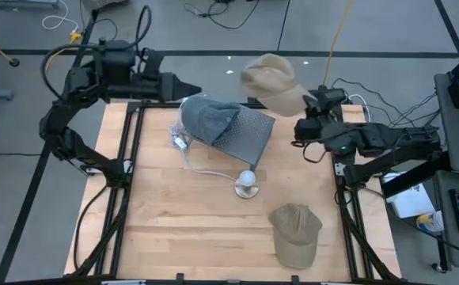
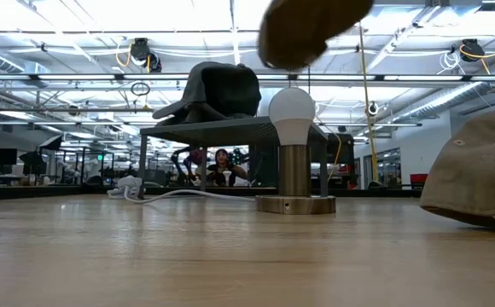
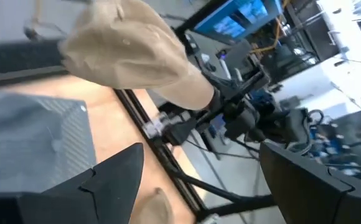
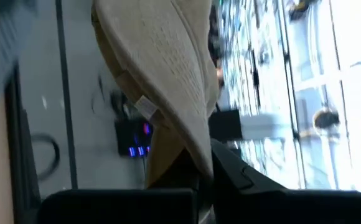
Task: Pick & Place hat
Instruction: Put the top brown cap on the shelf
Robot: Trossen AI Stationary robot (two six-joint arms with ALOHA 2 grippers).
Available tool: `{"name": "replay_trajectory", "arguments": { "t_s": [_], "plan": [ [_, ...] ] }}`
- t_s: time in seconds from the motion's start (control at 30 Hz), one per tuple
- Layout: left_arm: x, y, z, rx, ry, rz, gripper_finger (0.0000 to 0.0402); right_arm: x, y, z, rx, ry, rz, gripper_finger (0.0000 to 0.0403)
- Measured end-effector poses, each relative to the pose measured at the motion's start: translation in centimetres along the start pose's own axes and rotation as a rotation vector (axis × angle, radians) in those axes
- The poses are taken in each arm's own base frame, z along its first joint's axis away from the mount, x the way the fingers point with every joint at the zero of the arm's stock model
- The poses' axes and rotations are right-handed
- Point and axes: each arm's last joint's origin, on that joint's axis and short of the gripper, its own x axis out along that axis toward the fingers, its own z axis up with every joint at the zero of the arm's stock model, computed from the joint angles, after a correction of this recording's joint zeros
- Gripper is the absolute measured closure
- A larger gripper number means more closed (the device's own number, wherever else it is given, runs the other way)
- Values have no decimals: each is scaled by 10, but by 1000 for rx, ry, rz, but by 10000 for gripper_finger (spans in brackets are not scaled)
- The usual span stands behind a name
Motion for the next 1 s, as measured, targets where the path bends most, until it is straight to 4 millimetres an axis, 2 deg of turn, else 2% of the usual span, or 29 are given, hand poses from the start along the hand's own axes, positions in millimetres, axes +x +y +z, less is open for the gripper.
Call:
{"name": "replay_trajectory", "arguments": {
  "t_s": [0.27, 0.43, 0.57, 0.67, 0.87, 1.0],
  "plan": [
    [22, 17, 18, -158, 68, -21, 78, -7, -39, 24, 142, -280, -108, 399],
    [41, 34, 39, -261, 99, -65, 78, -10, -48, 32, 91, -431, -179, 399],
    [54, 37, 49, -273, 165, -172, 78, -8, -44, 35, 15, -363, -184, 399],
    [58, 34, 54, -264, 182, -254, 78, -7, -45, 32, 30, -298, -183, 399],
    [52, 20, 62, -221, 157, -408, 78, 1, -63, 10, 173, -218, -227, 399],
    [44, 19, 71, -253, 125, -446, 78, -3, -67, 5, 152, -255, -233, 398]
  ]
}}
